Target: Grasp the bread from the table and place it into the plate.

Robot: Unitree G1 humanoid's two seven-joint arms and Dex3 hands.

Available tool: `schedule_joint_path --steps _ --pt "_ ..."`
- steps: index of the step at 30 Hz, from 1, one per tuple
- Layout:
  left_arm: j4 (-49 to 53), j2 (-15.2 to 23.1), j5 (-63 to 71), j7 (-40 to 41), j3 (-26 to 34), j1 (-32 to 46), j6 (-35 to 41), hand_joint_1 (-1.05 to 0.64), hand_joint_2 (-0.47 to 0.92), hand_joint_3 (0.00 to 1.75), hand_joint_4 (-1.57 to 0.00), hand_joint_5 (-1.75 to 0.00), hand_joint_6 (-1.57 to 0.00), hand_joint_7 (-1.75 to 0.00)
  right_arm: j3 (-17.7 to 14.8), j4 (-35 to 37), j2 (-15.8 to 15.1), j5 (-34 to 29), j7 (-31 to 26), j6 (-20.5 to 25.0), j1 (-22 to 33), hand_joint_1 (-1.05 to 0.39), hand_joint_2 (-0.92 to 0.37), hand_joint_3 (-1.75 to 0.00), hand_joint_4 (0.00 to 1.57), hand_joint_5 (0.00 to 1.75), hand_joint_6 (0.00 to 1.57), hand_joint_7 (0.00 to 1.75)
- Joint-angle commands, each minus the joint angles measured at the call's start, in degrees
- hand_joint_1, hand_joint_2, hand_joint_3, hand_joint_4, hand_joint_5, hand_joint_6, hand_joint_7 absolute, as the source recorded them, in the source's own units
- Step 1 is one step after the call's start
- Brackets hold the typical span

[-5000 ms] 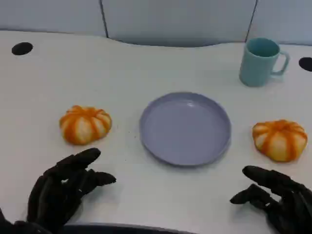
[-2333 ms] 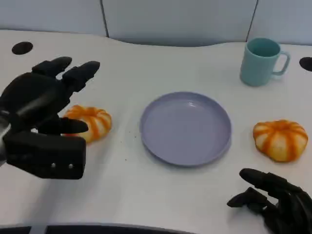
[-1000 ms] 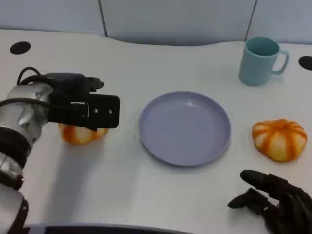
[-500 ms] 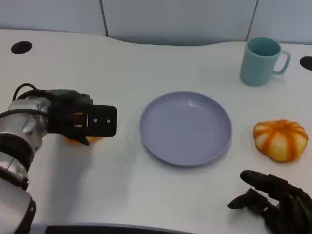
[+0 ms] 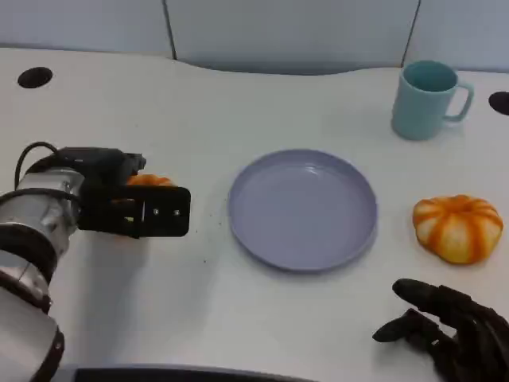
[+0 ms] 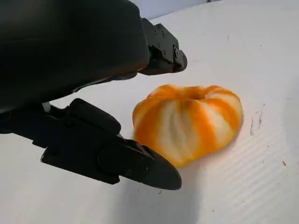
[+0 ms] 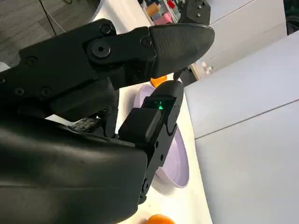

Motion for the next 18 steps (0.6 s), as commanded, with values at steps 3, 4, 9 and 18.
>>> schedule_joint_path --steps 3,4,9,18 --pt "1.4 -1.2 -0.74 1.26 0.02 -0.49 0.69 -0.68 0.83 0.0 -0.1 -0.02 -0.16 -0.01 -0.51 0.25 -1.26 0.25 0.13 -0.18 0.34 -0.78 -0.92 -0.29 0.63 1.07 1.01 0.07" --pt "1.53 -1.43 -0.71 1.08 -0.06 -0.57 0.92 -0.68 0.83 0.0 -0.1 -0.02 -0.16 0.0 -0.47 0.2 -1.3 0.15 0.06 -0.16 0.37 -0.78 -0.92 -0.29 0.63 1.06 1.01 0.07" --pt "1.92 -2.27 -1.22 -0.1 0.06 -0.82 1.73 -0.67 0.83 0.0 -0.11 -0.02 -0.17 -0.01 -0.6 0.25 -1.18 0.68 0.48 0.15 0.43 -0.77 -0.92 -0.29 0.63 1.06 1.01 0.07" --pt "2.37 -2.88 -2.7 -2.33 1.03 -0.91 3.85 -0.63 0.81 0.0 -0.13 -0.02 -0.2 -0.01 -0.63 0.15 -1.31 0.74 0.6 0.3 0.58 -0.77 -0.92 -0.28 0.63 1.06 1.01 0.07"
